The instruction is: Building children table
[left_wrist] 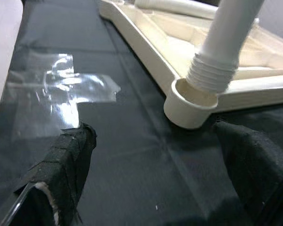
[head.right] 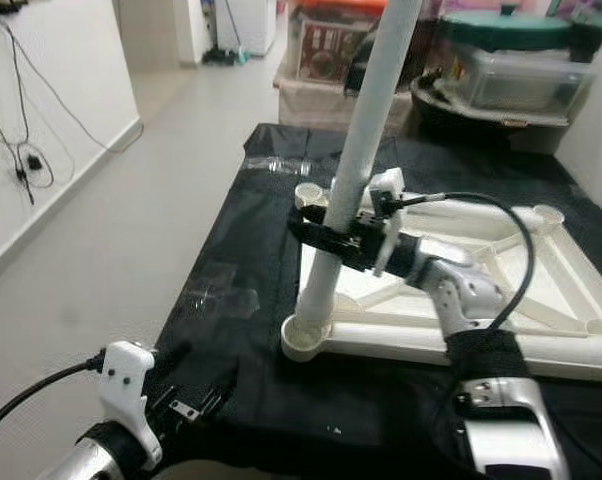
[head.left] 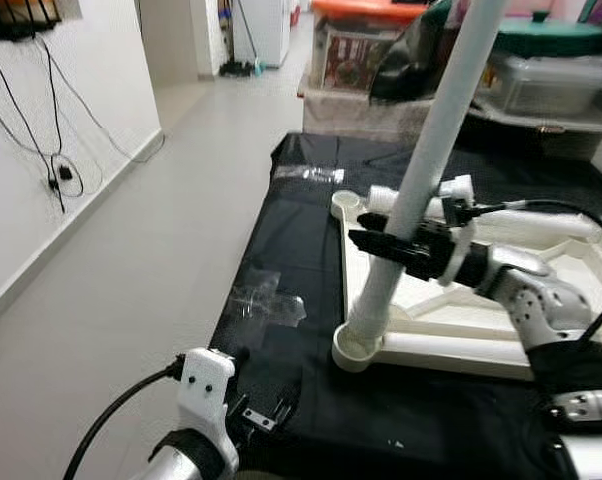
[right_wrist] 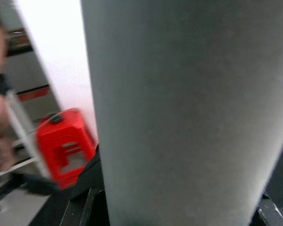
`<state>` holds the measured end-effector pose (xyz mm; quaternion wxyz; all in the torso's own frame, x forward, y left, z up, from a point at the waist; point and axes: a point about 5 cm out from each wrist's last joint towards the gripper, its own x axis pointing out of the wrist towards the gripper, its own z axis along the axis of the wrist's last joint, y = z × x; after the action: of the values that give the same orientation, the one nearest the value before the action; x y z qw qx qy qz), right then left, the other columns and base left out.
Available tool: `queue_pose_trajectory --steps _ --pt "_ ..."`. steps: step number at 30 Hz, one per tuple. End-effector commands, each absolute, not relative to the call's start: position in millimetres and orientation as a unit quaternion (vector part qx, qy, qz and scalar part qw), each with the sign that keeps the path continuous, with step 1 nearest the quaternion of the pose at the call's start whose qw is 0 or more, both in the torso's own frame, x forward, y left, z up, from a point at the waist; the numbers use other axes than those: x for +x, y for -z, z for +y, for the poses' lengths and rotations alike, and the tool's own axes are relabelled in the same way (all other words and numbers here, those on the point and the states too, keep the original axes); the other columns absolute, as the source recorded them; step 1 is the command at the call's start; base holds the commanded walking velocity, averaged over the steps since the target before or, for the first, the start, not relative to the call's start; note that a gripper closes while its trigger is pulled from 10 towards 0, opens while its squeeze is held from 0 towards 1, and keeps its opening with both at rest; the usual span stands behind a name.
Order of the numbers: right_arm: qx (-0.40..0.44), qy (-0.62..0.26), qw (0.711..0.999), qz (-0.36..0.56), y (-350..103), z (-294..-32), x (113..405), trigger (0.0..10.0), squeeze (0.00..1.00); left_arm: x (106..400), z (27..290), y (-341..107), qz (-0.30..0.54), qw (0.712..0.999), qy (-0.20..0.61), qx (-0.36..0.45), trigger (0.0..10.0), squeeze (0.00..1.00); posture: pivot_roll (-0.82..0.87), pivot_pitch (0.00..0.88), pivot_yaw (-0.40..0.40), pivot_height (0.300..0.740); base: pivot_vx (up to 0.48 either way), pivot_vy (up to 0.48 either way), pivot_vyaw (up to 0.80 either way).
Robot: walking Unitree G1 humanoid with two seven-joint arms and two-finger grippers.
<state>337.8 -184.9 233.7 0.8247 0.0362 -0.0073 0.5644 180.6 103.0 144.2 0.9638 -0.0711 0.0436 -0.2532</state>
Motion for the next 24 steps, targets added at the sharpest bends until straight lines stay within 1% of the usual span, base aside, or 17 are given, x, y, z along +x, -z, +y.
queue_pose_trajectory --steps 1,3,8,13,20,24 --pt "0.022 -0.602 0.799 0.004 -230.1 -178.4 332.6 10.0 0.00 176.4 102.6 -146.2 0.050 0.964 0.251 -0.070 10.0 0.00 0.16 0.180 -0.032 0.740 0.000 0.000 0.00" --pt "0.029 -0.616 0.787 0.002 -231.2 -174.8 331.5 10.0 0.00 173.2 102.1 -148.8 0.053 0.964 0.251 -0.072 10.0 0.00 0.17 0.197 -0.033 0.740 0.000 0.000 0.00" --pt "0.032 -0.623 0.781 0.000 -231.3 -172.2 332.7 10.0 0.00 170.8 102.0 -150.5 0.057 0.963 0.251 -0.074 10.0 0.00 0.17 0.207 -0.031 0.740 0.000 0.000 0.00" --pt "0.032 -0.641 0.767 -0.011 -229.9 -161.9 335.7 10.0 0.00 167.3 101.8 -151.8 0.064 0.963 0.252 -0.075 10.0 0.00 0.17 0.216 -0.032 0.740 0.000 0.000 0.00" --pt "0.033 -0.648 0.761 -0.019 -230.2 -156.5 338.4 10.0 0.00 166.1 101.6 -153.0 0.067 0.963 0.251 -0.074 10.0 0.00 0.17 0.218 -0.034 0.740 0.000 0.000 0.00" --pt "0.031 -0.656 0.753 -0.036 -233.5 -144.5 341.9 10.0 0.00 164.7 101.3 -154.0 0.070 0.963 0.248 -0.072 10.0 0.00 0.18 0.220 -0.037 0.740 0.000 0.000 0.00"
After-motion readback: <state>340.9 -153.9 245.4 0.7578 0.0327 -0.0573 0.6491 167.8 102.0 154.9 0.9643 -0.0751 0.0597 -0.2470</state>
